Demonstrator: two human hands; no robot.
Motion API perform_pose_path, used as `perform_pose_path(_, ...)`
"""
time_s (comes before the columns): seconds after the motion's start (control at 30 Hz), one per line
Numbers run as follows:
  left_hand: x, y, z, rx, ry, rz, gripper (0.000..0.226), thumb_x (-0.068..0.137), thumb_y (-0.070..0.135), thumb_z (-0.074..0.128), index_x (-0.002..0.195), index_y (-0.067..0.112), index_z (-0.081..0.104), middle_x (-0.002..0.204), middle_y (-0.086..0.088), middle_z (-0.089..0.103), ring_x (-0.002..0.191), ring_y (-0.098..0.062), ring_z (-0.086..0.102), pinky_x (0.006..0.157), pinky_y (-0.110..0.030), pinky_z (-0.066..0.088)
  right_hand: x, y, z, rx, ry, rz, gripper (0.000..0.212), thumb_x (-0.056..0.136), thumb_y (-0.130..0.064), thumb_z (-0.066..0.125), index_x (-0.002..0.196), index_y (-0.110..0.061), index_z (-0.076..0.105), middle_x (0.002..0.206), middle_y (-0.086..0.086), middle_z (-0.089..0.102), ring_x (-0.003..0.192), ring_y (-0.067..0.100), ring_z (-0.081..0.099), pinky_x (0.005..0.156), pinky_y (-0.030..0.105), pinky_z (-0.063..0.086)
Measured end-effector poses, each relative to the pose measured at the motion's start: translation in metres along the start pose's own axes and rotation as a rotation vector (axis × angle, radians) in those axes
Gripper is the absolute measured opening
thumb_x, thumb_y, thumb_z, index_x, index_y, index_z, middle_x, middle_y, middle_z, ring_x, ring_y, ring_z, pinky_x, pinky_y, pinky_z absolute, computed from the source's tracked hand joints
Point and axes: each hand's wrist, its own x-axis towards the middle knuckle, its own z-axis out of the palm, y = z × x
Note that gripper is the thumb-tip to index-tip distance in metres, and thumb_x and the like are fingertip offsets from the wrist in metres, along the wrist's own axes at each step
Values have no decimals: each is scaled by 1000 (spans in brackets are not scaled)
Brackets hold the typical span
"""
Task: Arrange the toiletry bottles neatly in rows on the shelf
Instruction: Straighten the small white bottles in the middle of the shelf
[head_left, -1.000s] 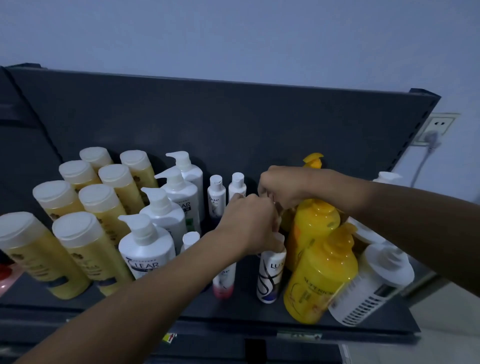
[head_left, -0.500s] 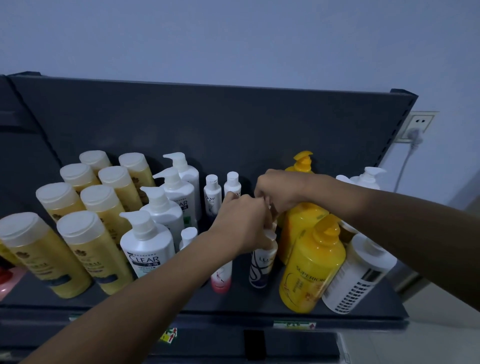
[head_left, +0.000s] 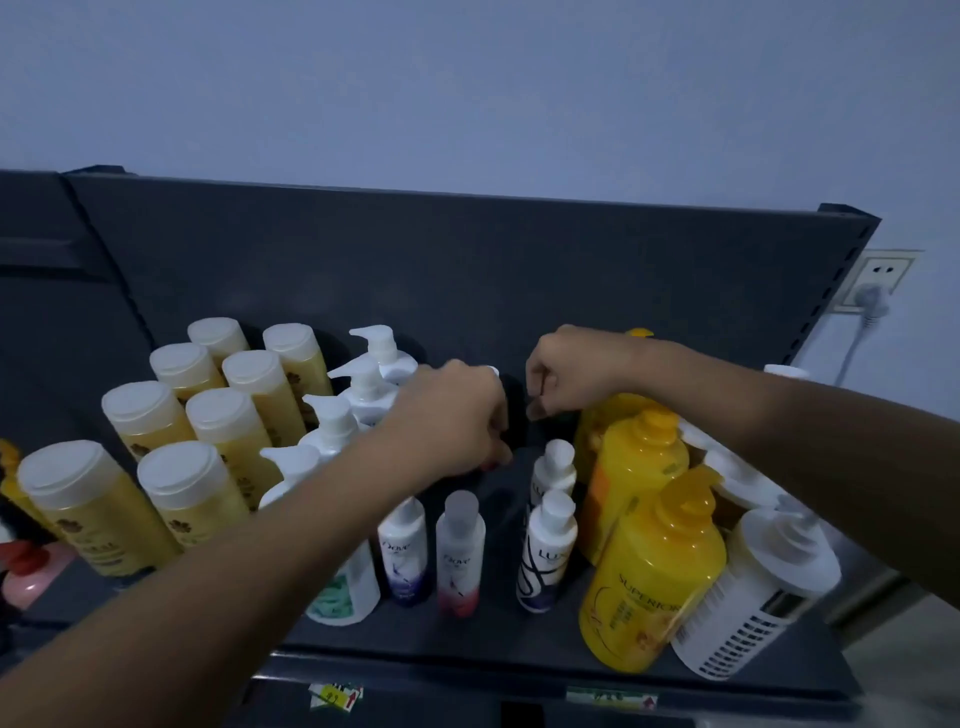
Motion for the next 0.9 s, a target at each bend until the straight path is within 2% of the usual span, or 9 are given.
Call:
perform_pose_path(0.1,29,-37,-15,50,73,-109,19,81,33,72,98,26,76,92,0,74,90,-25,69,74,-33,55,32,3,-5,-37,73,0,22,89,-38,75,94,-16,74,86,-2,74,80,15,66,77,39,60)
perform_pose_path(0.2,60,-60,-13,188,67,-89,18,83,37,73,99,26,72,96,1,71,97,-26,66,79,-32,37,65,1,1,-99,125,-4,25,89,-34,71,97,-11,69,87,5,67,84,26,68,74,44,61)
perform_pose_path(0.3,85,-72,-1,313,-14,-73,26,83,47,72,100,28,70,92,3,70,95,-22,63,82,-36,27,91,2,11,-152,98,-28,37,91,-30,70,123,-12,65,103,8,65,93,29,67,80,46,60)
perform_pose_path(0.37,95,-77,11,335,-72,-60,31,81,53,71,102,30,70,90,7,69,93,-19,62,84,-38,26,101,4,17,-174,49,-62,40,88,-25,71,126,-16,65,110,8,66,96,29,66,80,44,61)
perform_pose_path(0.5,104,-81,30,348,-114,-27,33,80,60,69,102,36,71,87,11,68,91,-15,62,82,-39,22,110,9,25,-170,36,-88,28,83,-21,72,109,-12,72,96,7,70,90,28,68,72,42,61)
perform_pose_path(0.63,105,-82,29,322,-124,-12,30,79,58,70,95,32,71,82,11,67,87,-14,60,82,-39,22,106,7,21,-123,14,-46,26,76,-32,79,86,-8,76,83,9,76,82,30,72,64,42,60)
perform_pose_path(0.73,98,-81,25,364,-112,27,33,79,60,70,91,29,69,78,10,65,84,-15,60,88,-39,26,97,2,19,-115,-3,-9,27,73,-42,84,69,-21,67,80,-1,73,80,23,70,55,35,52)
perform_pose_path(0.8,91,-80,24,378,-113,47,33,79,60,70,89,28,68,76,11,62,81,-14,60,93,-39,28,89,-2,20,-106,3,14,29,72,-47,85,69,-28,64,80,-8,70,83,19,67,56,28,45)
perform_pose_path(0.9,76,-76,24,359,-112,82,32,78,60,71,84,30,63,65,13,53,78,-14,58,95,-39,30,74,-15,21,-58,-16,39,27,70,-50,85,73,-26,72,80,-12,73,86,15,68,58,27,46)
